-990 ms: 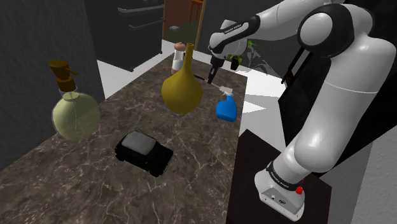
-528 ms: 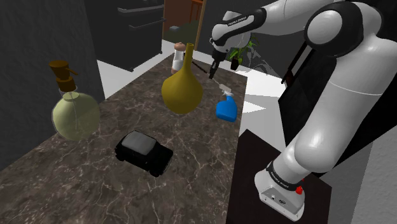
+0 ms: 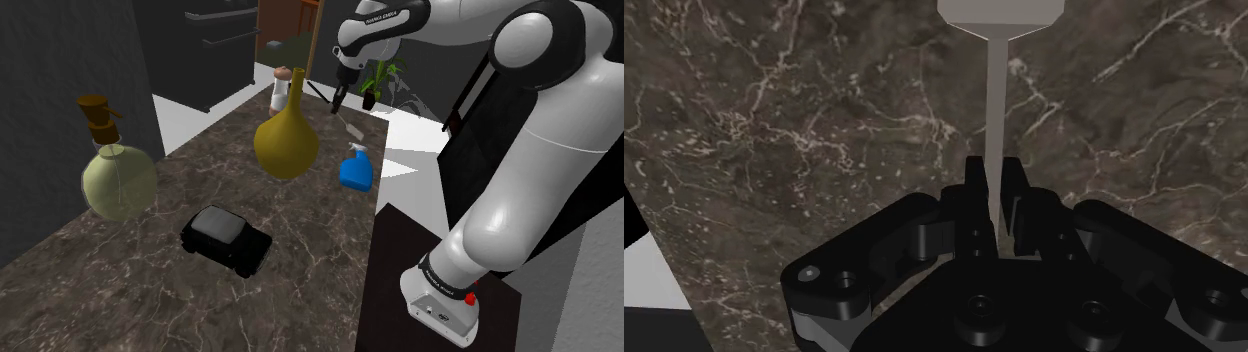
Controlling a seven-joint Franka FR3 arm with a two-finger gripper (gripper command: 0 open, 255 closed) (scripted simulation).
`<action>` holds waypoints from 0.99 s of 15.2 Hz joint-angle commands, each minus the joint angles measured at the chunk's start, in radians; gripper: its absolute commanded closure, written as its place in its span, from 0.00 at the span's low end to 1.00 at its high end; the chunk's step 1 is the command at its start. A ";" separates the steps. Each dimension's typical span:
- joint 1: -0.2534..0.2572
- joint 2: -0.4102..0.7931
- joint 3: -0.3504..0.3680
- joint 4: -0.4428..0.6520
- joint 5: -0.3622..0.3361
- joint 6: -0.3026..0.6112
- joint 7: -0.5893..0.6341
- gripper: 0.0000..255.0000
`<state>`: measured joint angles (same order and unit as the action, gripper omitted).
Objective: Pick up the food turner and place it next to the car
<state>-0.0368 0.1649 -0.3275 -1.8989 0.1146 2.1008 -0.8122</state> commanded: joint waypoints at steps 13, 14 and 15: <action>0.015 -0.050 0.005 0.107 -0.027 -0.152 0.043 1.00; 0.029 -0.058 0.015 0.096 -0.032 -0.148 0.067 1.00; 0.042 -0.066 0.025 0.087 -0.037 -0.145 0.092 1.00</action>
<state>-0.0074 0.0980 -0.3126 -1.8119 0.0798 1.9539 -0.7444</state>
